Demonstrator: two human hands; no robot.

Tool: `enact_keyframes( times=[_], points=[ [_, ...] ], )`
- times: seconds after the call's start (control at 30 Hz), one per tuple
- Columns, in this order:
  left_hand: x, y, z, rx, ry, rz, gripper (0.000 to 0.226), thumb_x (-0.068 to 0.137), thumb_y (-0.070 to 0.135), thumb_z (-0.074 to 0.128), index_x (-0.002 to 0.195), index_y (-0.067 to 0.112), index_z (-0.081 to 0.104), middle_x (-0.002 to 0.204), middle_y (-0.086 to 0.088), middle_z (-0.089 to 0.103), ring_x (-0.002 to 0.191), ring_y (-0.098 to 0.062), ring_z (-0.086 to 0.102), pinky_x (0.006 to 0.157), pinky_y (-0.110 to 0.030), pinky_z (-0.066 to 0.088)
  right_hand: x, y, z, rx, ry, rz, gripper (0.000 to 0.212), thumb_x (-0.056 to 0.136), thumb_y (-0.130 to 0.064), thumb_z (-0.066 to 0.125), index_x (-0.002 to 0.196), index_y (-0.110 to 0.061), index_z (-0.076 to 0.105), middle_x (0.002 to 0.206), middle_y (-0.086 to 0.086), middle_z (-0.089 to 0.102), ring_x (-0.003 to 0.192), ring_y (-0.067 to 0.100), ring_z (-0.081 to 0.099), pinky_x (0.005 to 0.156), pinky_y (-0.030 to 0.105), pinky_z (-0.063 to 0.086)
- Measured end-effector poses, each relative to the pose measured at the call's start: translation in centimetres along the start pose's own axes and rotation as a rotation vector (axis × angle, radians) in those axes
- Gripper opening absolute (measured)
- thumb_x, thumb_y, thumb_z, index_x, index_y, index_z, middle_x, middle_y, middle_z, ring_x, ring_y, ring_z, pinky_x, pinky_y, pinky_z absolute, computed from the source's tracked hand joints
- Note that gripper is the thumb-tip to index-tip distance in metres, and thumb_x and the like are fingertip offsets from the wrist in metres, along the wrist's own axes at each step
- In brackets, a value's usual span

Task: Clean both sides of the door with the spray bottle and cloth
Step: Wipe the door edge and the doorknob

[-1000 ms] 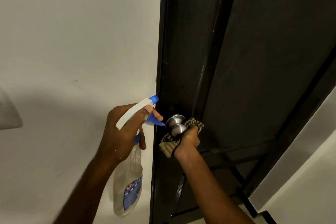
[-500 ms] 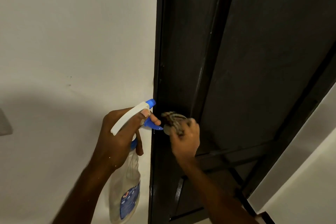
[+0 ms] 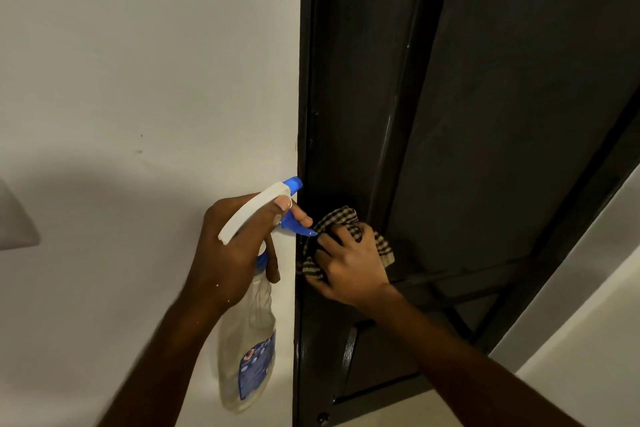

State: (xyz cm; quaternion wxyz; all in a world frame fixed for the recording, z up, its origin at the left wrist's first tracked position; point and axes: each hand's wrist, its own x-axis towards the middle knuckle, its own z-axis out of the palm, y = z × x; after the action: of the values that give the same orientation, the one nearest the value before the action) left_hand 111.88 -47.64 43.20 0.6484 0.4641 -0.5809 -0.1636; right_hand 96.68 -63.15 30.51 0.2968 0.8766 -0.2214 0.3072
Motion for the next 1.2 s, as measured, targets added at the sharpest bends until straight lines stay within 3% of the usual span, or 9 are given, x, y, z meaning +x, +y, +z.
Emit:
enact_keyframes(
  times=[0.13,0.27,0.33,0.4,0.63,0.8,0.97,1.07,1.2],
  points=[
    [0.1,0.0,0.0,0.000,0.048,-0.038,0.035,0.081,0.048,0.054,0.077,0.015,0.063,0.053,0.010,0.055,0.047,-0.009,0.053,0.049,-0.016,0.046,0.4,-0.1,1.3,0.170,0.109,0.386,0.045,0.083,-0.055,0.052,0.090,-0.016,0.072,0.101,0.007,0.064,0.095,0.030,0.055,0.063,0.036,0.049],
    [0.1,0.0,0.1,0.005,0.016,-0.049,0.037,0.090,0.044,0.055,0.074,0.013,0.063,0.051,0.007,0.060,0.047,-0.011,0.058,0.052,-0.014,0.048,3.6,-2.6,-0.5,1.089,0.637,1.712,0.038,0.085,-0.044,0.053,0.089,-0.011,0.072,0.091,0.007,0.070,0.080,0.020,0.063,0.071,0.041,0.055],
    [0.2,-0.2,0.1,0.008,0.025,-0.059,0.034,0.087,0.045,0.055,0.073,0.015,0.062,0.051,0.005,0.060,0.045,-0.015,0.056,0.052,-0.021,0.050,4.1,-2.8,-1.0,1.376,0.745,1.988,0.028,0.094,-0.034,0.054,0.093,-0.014,0.073,0.090,0.006,0.072,0.078,0.018,0.066,0.068,0.032,0.052],
    [0.2,-0.6,0.0,0.002,0.041,-0.058,0.042,0.082,0.053,0.057,0.075,0.012,0.061,0.053,0.007,0.060,0.046,-0.014,0.057,0.053,-0.022,0.050,4.0,-2.8,-1.4,1.209,0.603,1.809,0.029,0.094,-0.036,0.052,0.095,-0.014,0.071,0.098,0.005,0.069,0.090,0.023,0.067,0.072,0.032,0.049],
    [0.2,-0.2,0.1,-0.006,0.063,-0.042,0.042,0.074,0.056,0.050,0.076,0.015,0.061,0.052,0.008,0.058,0.049,-0.011,0.056,0.053,-0.018,0.048,-0.7,0.1,0.9,0.141,0.086,0.070,0.040,0.080,-0.054,0.059,0.085,-0.017,0.074,0.106,0.004,0.066,0.107,0.028,0.053,0.090,0.054,0.044],
    [0.0,0.3,0.3,-0.007,0.033,-0.020,0.024,0.090,0.038,0.053,0.073,0.023,0.059,0.052,0.019,0.057,0.047,-0.005,0.056,0.051,-0.010,0.045,0.8,-2.2,2.3,0.378,0.286,0.747,0.040,0.083,-0.044,0.057,0.093,-0.007,0.069,0.101,0.012,0.063,0.094,0.032,0.058,0.067,0.038,0.050],
    [-0.1,0.2,0.6,0.039,0.013,0.021,0.050,0.098,0.002,0.047,0.060,0.032,0.060,0.048,0.026,0.057,0.043,0.003,0.055,0.048,-0.006,0.043,2.7,-2.7,0.0,1.708,0.912,2.004,0.036,0.096,-0.030,0.055,0.121,-0.009,0.070,0.109,0.007,0.072,0.101,0.028,0.068,0.093,0.051,0.056],
    [0.0,0.1,0.5,0.027,0.019,0.001,0.048,0.099,-0.002,0.044,0.062,0.025,0.053,0.046,0.021,0.056,0.041,-0.002,0.053,0.048,-0.008,0.043,0.4,-2.3,-1.1,1.696,1.091,1.911,0.041,0.095,-0.028,0.054,0.131,-0.010,0.064,0.123,0.009,0.068,0.116,0.031,0.063,0.102,0.047,0.050],
    [0.0,0.4,0.3,0.012,0.038,-0.020,0.025,0.093,0.021,0.050,0.069,0.022,0.055,0.050,0.018,0.057,0.047,-0.004,0.055,0.053,-0.009,0.044,-0.4,-3.2,-1.6,1.061,0.842,1.019,0.023,0.088,-0.020,0.057,0.107,-0.013,0.067,0.117,0.020,0.062,0.111,0.036,0.059,0.100,0.051,0.048]
  ],
)
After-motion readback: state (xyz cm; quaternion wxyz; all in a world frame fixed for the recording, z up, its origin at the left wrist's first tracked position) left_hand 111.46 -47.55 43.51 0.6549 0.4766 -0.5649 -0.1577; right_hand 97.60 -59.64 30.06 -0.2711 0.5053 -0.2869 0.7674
